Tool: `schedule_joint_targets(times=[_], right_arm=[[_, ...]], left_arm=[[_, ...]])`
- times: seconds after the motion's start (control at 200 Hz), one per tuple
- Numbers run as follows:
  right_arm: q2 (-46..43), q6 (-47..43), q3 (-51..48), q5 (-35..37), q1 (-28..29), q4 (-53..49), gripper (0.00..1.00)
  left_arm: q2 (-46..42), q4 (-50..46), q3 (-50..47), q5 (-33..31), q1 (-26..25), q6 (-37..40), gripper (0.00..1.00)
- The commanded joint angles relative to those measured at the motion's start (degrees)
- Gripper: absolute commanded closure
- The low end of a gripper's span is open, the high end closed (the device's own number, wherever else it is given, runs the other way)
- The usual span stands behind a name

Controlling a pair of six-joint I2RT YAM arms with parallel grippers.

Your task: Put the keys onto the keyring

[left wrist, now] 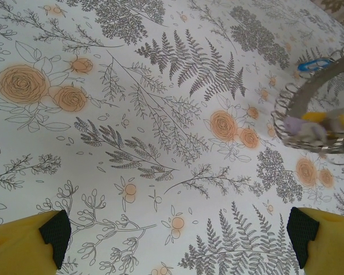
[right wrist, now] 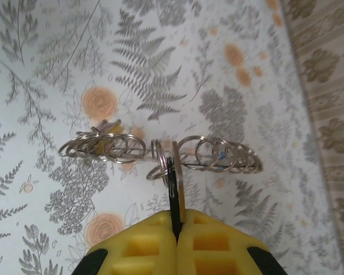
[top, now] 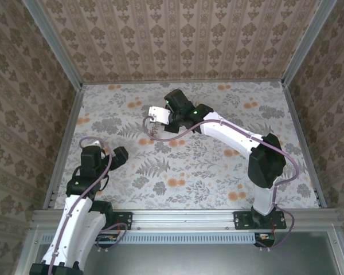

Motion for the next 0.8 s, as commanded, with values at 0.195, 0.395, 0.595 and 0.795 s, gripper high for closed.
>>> schedule_joint_targets(times=[0.195,0.395,0.595,0.795], right_arm=[[-0.3,2.6,-14.4,5.2,-4.8,-3.7,1.0],[2.2,6.2,-23.3,9.9,-7.3,-8.0,0.97],[0.7,8.8,-28.8,14.1,-9.2,-7.9,0.8],[-6.2,11.0,-28.5,15.8,-11.6,-9.5,0.66]], left_arm=[[2.2,8.6,-2.8,7.6,0.9,0.5,0.0],[5.7,12.5,-2.9,17.8,1.7,2.3,0.0],[10.9,6.1,1.7,19.6,3.8,5.0,0.0],[14.5,1.3,7.1,13.3,4.7,8.8,0.0]])
